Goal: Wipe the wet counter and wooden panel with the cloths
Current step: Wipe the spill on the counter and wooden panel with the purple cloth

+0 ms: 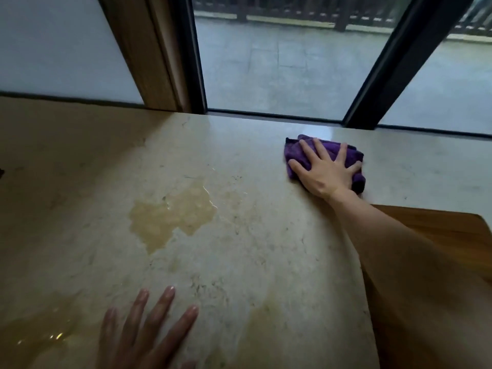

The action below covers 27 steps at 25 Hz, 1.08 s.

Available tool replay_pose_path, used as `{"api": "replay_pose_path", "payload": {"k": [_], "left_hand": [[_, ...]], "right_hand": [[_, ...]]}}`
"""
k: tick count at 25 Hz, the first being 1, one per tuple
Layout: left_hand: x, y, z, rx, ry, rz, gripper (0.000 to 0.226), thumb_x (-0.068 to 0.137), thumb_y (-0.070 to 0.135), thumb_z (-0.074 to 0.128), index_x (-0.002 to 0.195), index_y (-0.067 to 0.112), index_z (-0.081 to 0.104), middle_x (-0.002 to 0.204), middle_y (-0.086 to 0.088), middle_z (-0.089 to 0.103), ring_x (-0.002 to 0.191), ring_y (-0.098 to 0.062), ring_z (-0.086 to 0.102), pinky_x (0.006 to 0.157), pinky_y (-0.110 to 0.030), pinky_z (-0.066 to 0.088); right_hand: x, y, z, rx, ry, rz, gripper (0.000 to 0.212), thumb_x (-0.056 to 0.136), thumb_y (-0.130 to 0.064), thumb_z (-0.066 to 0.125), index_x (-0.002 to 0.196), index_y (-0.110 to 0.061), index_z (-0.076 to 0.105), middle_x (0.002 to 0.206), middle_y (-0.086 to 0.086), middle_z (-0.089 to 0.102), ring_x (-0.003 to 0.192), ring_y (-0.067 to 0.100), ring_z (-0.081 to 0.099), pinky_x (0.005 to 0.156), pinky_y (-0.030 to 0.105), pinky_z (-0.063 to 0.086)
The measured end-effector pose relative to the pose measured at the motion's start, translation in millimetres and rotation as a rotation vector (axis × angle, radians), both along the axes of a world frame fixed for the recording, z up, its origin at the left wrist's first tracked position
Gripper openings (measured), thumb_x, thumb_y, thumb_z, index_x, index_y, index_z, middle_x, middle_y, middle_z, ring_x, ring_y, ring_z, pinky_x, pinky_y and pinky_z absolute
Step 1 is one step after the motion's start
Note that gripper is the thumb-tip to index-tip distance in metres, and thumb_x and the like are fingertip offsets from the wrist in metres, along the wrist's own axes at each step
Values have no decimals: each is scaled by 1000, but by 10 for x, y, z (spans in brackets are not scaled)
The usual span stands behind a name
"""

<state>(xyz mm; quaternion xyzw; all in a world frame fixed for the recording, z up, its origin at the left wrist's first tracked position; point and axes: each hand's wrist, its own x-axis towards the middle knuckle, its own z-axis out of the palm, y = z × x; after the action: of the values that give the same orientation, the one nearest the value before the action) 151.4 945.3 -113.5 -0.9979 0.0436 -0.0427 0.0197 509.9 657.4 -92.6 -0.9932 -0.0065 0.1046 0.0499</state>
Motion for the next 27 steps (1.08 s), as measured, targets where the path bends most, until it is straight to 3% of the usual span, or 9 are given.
{"api": "replay_pose_path", "payload": {"k": [5,7,10,17,22,25,27], "left_hand": [[62,21,-102,47,-84,8,57,86,75,32,126,43,57,129,-7,65,121,-32,52,91,-69,42],[26,50,-153,46,-107,-7,60,86,75,33,130,43,56,135,-6,61,126,-32,51,94,-68,41],[-21,86,-150,-25,-81,-56,60,86,72,38,138,44,53,145,-5,53,134,-34,46,101,-70,35],[-92,56,-38,-142,58,-32,67,82,62,47,145,39,47,159,-5,38,143,-41,35,107,-74,24],[-86,48,-30,-118,133,12,65,89,65,35,149,42,38,161,-3,32,146,-39,28,109,-73,21],[-81,40,-56,-147,106,23,64,88,68,28,149,46,35,162,0,29,148,-36,24,112,-70,16],[-50,37,-52,-179,129,35,63,89,70,21,149,50,26,165,4,20,151,-33,14,115,-70,7]], "right_hand": [[829,315,17,-12,-34,83,70,84,-82,16,149,-58,11,164,-21,9,150,37,0,110,73,5],[901,517,13,-5,-40,175,66,85,-81,17,148,-58,14,163,-22,13,149,36,7,110,71,6],[706,783,10,2,-53,357,61,88,-80,17,146,-63,12,163,-24,11,150,34,4,112,69,5],[-621,900,-4,10,-71,494,60,89,-79,17,146,-63,8,163,-23,8,151,32,-3,113,68,3],[-2019,742,-21,34,-66,427,61,89,-78,18,147,-62,7,164,-22,8,152,30,-3,114,68,1],[-3050,701,-33,26,-114,366,62,90,-77,20,149,-58,16,162,-19,19,151,33,8,113,69,9],[-3656,693,-36,13,-62,329,63,90,-78,17,149,-59,9,164,-20,10,152,32,-1,114,67,6]]}}
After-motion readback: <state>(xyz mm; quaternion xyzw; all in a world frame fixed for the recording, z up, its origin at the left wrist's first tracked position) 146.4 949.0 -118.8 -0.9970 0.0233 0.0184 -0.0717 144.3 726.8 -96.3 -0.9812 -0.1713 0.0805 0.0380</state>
